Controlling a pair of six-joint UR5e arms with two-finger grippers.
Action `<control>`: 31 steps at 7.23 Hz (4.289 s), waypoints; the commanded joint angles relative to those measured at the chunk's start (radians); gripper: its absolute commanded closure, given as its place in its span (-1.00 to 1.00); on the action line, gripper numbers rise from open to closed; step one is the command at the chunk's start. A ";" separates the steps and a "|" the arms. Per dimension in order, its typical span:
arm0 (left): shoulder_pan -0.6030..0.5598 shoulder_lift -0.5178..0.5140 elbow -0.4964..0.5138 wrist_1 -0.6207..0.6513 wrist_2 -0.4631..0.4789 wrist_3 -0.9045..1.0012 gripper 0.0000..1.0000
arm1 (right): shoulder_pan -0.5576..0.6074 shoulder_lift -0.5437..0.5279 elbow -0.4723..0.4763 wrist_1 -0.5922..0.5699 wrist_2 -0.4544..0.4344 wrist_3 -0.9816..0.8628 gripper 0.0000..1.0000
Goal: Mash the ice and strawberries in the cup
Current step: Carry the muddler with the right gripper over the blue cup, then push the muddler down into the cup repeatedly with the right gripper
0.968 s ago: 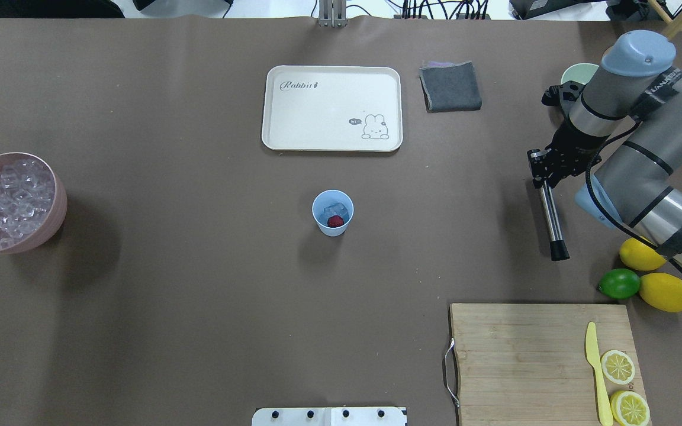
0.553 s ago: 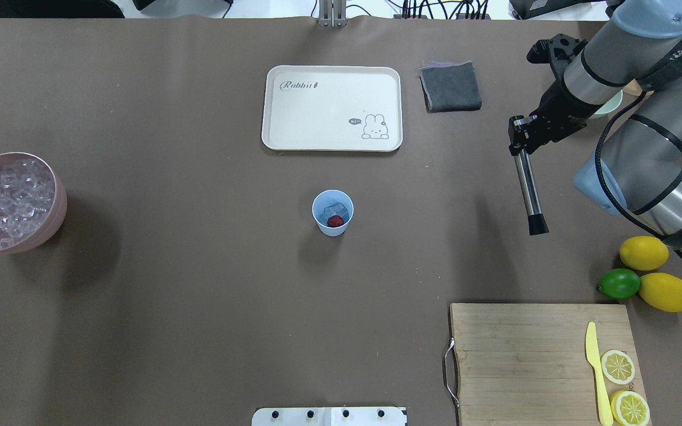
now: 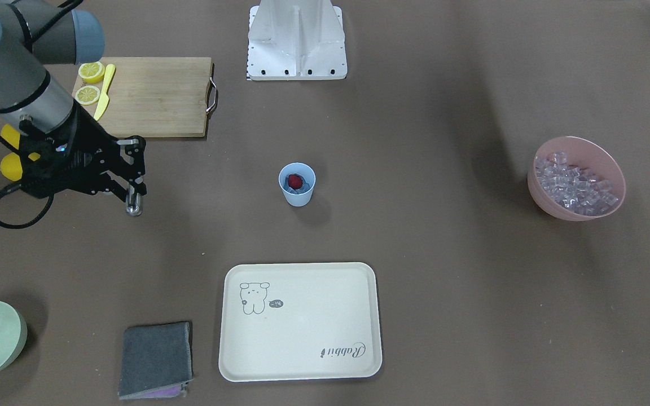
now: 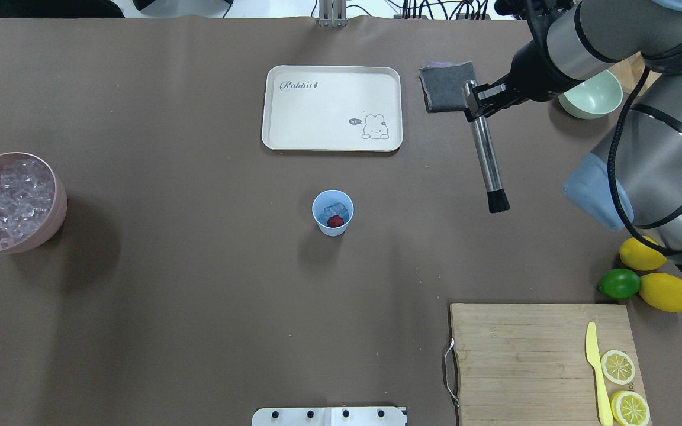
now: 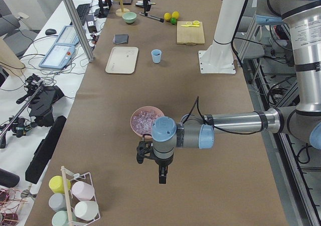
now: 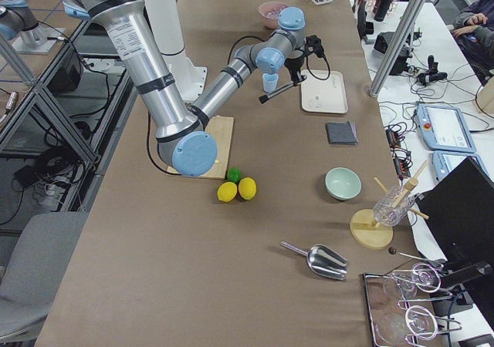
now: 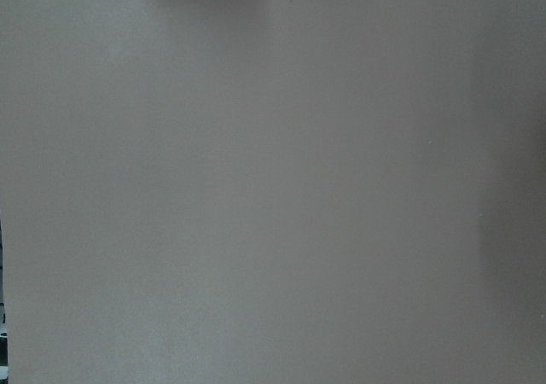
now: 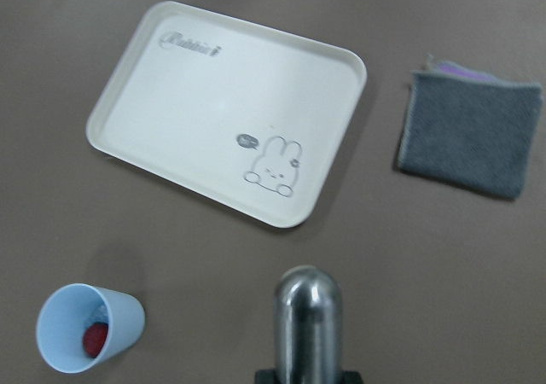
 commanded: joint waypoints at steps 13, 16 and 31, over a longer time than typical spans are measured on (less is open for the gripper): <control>-0.002 0.025 0.005 0.002 -0.002 0.000 -0.98 | -0.482 -0.034 -0.199 1.120 -0.761 -0.174 1.00; -0.002 0.036 0.002 -0.006 -0.002 0.000 -0.98 | -0.494 0.016 -0.343 1.244 -0.808 -0.174 1.00; -0.002 0.039 0.002 -0.008 -0.002 0.000 -0.98 | -0.510 0.009 -0.377 1.275 -0.810 -0.175 1.00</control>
